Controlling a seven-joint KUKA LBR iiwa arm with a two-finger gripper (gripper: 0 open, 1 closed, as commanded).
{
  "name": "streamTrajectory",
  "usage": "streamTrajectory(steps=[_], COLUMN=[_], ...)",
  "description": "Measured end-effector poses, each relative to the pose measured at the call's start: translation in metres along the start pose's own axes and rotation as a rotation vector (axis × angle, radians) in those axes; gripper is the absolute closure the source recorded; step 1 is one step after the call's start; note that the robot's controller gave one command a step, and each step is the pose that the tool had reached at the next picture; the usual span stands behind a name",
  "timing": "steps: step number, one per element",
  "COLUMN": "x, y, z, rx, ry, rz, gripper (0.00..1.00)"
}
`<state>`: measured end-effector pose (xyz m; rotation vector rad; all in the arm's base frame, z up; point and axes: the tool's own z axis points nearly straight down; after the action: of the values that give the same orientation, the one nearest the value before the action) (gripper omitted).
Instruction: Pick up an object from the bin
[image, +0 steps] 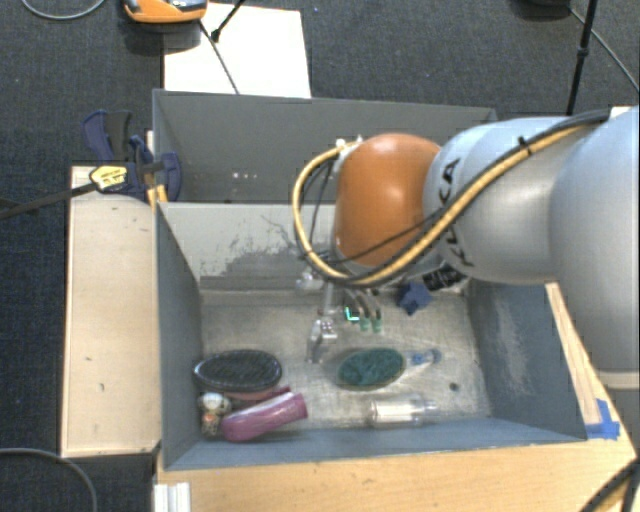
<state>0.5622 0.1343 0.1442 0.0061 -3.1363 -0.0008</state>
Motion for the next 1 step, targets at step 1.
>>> streamTrajectory(steps=[1], x=[0.0359], y=[-0.1095], z=[0.0724], rx=[-0.001], ry=[-0.013], rz=[-0.161], gripper=[0.00])
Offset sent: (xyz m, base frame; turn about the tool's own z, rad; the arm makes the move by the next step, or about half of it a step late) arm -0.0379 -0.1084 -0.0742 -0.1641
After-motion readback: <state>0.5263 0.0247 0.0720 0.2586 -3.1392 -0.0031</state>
